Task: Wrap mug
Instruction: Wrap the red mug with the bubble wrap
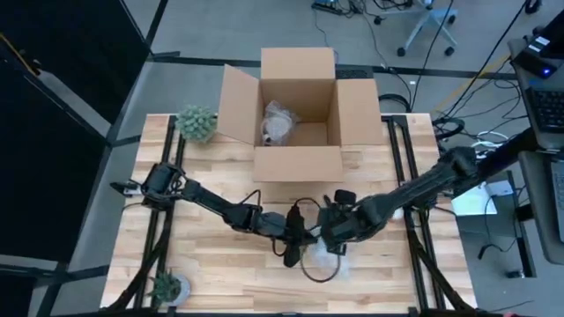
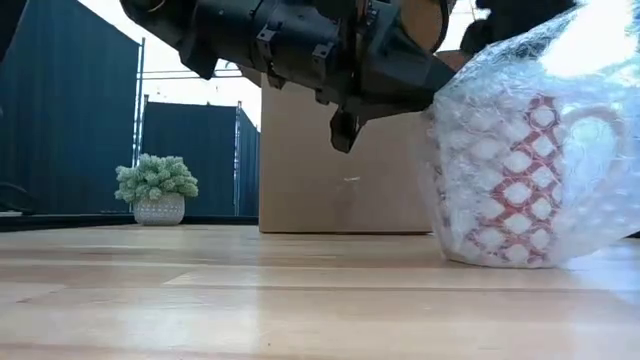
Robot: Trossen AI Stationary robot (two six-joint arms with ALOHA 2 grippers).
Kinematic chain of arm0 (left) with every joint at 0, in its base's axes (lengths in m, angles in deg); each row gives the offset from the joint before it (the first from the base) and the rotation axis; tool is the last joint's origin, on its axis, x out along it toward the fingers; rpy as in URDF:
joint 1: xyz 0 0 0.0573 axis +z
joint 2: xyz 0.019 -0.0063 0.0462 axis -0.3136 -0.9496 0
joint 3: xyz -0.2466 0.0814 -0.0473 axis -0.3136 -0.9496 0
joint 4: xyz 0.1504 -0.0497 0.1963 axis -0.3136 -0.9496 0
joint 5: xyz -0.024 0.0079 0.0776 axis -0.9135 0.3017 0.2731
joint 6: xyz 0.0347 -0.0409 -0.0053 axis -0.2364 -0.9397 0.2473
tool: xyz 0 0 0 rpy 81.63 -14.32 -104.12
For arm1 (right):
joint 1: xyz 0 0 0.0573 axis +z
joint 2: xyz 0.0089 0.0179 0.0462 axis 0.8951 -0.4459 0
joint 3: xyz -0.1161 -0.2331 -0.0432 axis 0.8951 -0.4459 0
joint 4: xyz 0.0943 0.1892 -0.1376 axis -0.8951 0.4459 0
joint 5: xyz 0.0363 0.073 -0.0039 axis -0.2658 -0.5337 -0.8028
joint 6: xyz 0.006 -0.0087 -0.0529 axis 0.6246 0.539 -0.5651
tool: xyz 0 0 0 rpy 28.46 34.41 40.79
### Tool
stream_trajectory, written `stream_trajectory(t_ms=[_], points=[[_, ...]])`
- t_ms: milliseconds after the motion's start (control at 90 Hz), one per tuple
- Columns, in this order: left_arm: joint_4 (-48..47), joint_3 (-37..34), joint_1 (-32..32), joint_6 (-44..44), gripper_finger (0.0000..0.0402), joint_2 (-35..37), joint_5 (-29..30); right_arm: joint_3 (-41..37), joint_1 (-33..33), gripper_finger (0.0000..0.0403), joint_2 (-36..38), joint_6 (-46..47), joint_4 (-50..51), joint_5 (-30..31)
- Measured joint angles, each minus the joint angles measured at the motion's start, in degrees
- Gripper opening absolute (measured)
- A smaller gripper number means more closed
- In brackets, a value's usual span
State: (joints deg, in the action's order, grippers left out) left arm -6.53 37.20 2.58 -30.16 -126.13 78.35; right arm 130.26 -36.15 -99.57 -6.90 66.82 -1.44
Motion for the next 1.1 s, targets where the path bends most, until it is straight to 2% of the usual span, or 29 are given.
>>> stream_trajectory(t_ms=[144, 322, 422, 600, 867, 1100], points=[[0.21, 0.00, -0.03, 0.00, 0.0001, 0.00, -0.02, 0.17, 5.75, 0.0185, 3.06, -1.33, -10.61, -2.63], [0.69, 0.00, -0.04, -0.02, 0.0001, 0.00, -0.02, 0.17, 11.12, 0.0185, -1.11, -2.16, -20.21, -1.70], [0.95, 0.00, -0.04, -0.02, 0.0001, -0.02, -0.02, 0.15, 11.32, 0.0185, -4.86, -1.31, -19.06, 0.86], [1.01, 0.00, -0.05, -0.08, 0.0001, -0.04, -0.11, 0.33, 8.01, 0.0185, -10.15, 0.90, -13.57, 2.28], [1.12, 0.00, -0.08, -0.22, 0.0001, -0.09, -0.13, 0.39, 5.11, 0.0185, -11.69, -0.23, -8.92, -0.06], [1.39, -0.02, -0.08, -0.20, 0.0001, -0.09, -1.30, 0.66, 2.90, 0.0179, -17.67, -3.10, -12.27, -6.78]])
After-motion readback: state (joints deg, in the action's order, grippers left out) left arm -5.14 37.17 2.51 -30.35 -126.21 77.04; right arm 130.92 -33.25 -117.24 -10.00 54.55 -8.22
